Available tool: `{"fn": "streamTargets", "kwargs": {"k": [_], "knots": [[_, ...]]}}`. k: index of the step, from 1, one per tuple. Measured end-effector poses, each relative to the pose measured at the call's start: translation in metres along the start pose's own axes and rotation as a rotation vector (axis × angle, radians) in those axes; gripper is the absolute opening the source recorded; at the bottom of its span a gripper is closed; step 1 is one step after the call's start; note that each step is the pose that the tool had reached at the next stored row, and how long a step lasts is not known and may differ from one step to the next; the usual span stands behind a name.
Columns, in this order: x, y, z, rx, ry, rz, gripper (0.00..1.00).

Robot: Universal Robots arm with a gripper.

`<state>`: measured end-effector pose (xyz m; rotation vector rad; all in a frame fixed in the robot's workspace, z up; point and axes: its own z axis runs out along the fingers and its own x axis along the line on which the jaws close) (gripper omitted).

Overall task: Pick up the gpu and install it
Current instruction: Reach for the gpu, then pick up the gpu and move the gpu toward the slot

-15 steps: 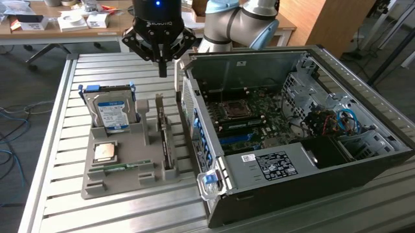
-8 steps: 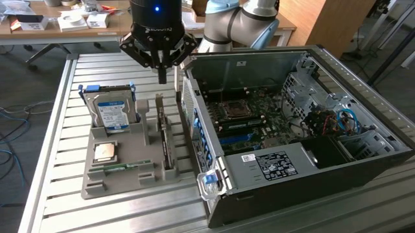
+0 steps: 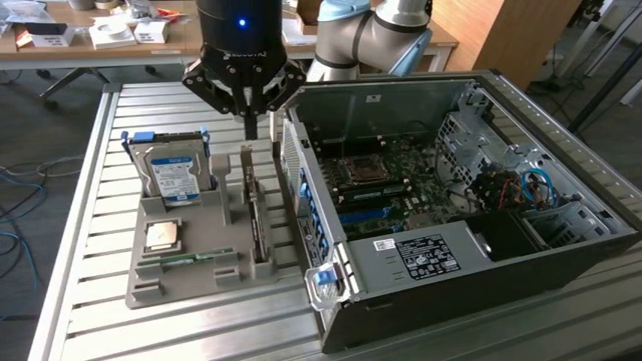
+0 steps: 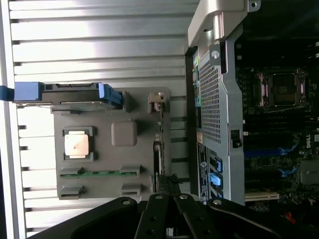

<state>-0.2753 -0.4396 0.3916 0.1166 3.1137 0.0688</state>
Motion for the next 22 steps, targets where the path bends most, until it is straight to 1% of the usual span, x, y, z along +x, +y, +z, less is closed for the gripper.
{"fn": "streamTargets", "kwargs": {"k": [6,8,22], "knots": [[0.001,-0.0113,-0.0004,0.0,0.0,0.0,0.11],[0.001,-0.0135,-0.0005,0.0,0.0,0.0,0.11],[0.001,-0.014,-0.0005,0.0,-0.0001,0.0,0.11]]}}
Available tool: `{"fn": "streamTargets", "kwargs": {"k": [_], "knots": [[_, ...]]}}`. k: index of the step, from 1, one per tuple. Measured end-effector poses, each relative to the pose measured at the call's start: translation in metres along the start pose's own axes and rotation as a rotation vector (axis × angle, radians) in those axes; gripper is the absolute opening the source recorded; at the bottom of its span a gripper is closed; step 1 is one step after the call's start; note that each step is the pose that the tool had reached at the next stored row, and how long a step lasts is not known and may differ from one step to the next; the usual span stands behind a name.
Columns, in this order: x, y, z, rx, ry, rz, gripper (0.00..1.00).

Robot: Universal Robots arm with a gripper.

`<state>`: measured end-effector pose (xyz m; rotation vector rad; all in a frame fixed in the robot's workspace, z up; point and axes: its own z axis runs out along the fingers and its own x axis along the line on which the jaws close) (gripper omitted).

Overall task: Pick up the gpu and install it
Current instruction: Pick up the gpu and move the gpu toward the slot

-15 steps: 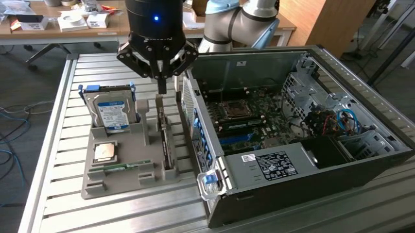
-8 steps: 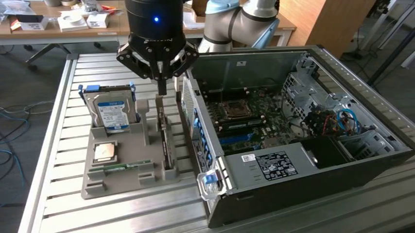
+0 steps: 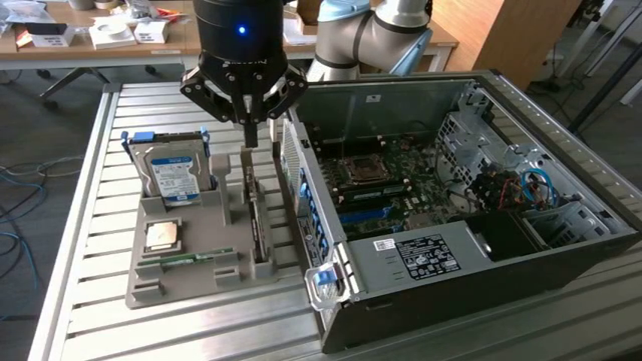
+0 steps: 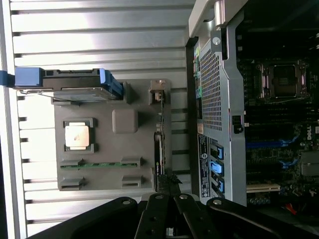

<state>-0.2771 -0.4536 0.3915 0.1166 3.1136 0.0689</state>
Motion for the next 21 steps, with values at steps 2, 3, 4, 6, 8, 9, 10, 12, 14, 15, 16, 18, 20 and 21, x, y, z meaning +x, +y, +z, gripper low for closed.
{"fn": "streamTargets", "kwargs": {"k": [2,3,4,6,8,9,10,12,14,15,16,18,20,21], "knots": [[0.0,0.0,0.0,0.0,0.0,0.0,0.11],[0.0,0.0,0.0,0.0,0.0001,0.0,0.11],[0.0,0.0,0.0,0.0,0.0,0.0,0.17],[0.0,0.0,0.0,0.0,0.0001,0.0,0.23],[0.0,0.0,0.0,0.0,0.0,0.0,0.35],[0.0,0.0,0.0,0.0,0.0,0.0,0.35],[0.0,0.0,0.0,0.0,0.0,0.0,0.41],[0.0,0.0,0.0,0.0,0.0,0.0,0.47],[0.0,0.0,0.0,0.0,0.0,0.0,0.53],[0.0,0.0,0.0,0.0,0.0,0.0,0.53],[0.0,0.0,0.0005,-0.0001,0.0,0.0,0.53],[0.0001,-0.0002,0.0036,-0.0001,0.0,0.0,0.53],[0.0002,-0.0003,0.0071,0.0,0.0001,0.0,0.53],[0.0002,-0.0004,0.0089,0.0,0.0001,0.0,0.53]]}}
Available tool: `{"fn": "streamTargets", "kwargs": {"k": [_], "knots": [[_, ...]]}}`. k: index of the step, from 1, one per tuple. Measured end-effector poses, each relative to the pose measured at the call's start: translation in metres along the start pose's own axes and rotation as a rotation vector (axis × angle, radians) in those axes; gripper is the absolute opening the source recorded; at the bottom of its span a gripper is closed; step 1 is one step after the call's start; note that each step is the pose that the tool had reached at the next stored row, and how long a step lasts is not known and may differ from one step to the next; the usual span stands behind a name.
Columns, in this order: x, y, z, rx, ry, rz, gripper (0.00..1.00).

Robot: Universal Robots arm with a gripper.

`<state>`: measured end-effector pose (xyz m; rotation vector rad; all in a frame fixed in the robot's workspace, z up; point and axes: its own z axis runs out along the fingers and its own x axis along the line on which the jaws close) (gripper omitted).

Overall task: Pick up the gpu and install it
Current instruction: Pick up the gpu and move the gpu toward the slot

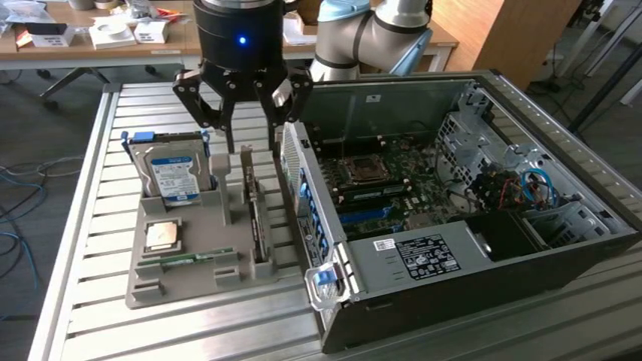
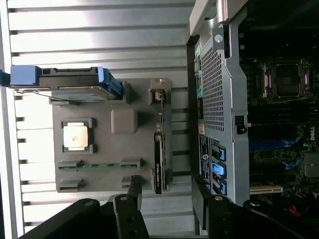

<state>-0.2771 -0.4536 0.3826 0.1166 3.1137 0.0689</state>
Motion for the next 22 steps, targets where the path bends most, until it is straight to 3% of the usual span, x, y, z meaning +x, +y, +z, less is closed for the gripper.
{"fn": "streamTargets", "kwargs": {"k": [22], "knots": [[0.001,-0.0018,0.0398,0.0,0.0,0.0,0.53]]}}
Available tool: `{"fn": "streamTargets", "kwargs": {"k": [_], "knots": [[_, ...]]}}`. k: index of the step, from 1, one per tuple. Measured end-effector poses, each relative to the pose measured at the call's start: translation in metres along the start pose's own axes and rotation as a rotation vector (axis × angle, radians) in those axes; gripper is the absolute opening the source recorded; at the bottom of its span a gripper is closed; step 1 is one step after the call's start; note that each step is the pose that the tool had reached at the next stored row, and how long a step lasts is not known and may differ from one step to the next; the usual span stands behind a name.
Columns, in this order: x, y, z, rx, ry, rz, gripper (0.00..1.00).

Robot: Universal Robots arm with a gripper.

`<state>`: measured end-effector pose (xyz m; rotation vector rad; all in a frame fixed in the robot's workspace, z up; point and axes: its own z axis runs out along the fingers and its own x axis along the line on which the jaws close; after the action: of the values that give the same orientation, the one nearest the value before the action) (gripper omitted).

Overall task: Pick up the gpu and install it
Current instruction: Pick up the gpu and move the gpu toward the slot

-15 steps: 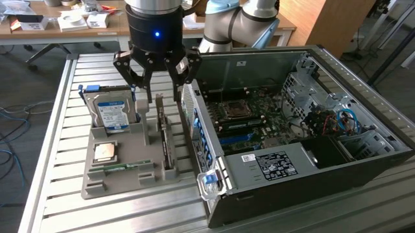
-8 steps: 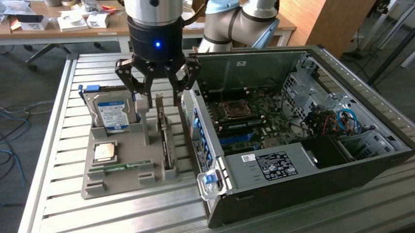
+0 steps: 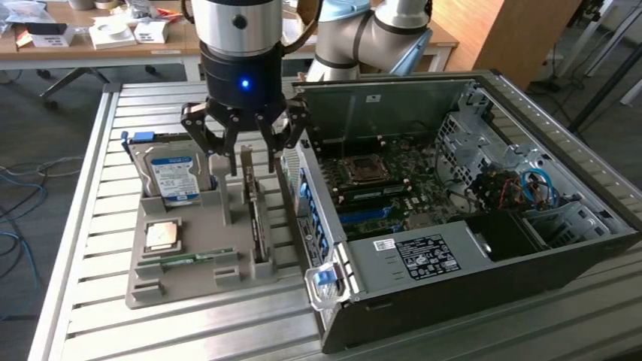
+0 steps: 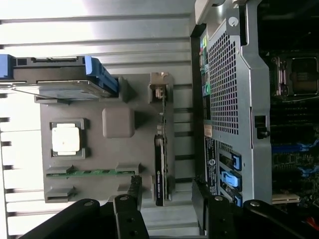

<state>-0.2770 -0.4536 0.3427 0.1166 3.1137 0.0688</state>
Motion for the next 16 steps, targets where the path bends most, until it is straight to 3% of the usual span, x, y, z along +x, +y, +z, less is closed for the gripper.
{"fn": "streamTargets", "kwargs": {"k": [16], "knots": [[0.001,-0.0013,0.0275,0.0,0.0,0.0,0.53]]}}
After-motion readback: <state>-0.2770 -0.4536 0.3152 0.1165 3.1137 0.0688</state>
